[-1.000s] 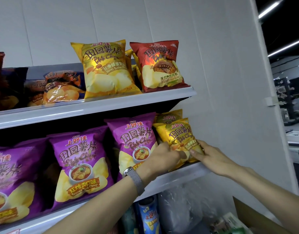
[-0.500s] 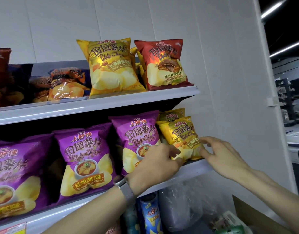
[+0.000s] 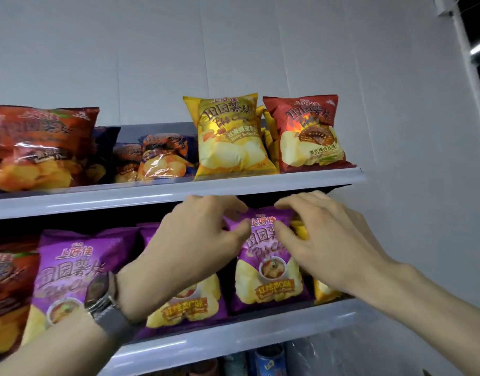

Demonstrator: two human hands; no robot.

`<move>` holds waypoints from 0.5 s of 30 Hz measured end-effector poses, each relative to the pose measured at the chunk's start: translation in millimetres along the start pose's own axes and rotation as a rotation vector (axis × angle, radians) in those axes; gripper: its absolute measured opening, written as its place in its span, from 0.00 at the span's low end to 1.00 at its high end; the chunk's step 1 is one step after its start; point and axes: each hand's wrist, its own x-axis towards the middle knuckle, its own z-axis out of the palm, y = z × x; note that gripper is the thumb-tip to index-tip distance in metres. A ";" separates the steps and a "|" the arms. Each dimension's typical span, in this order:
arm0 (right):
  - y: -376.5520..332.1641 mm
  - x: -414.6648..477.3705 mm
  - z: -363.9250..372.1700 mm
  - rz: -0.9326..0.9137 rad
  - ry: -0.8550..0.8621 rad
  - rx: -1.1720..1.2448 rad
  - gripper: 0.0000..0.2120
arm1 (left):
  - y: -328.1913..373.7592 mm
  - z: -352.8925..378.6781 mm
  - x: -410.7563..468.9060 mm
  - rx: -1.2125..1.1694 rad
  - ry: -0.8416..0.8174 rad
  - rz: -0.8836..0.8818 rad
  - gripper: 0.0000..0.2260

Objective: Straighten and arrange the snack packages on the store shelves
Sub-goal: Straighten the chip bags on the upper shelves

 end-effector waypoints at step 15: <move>-48.8 121.6 20.1 -0.162 0.102 0.126 0.23 | -102.8 -112.6 71.6 0.179 0.080 -0.314 0.19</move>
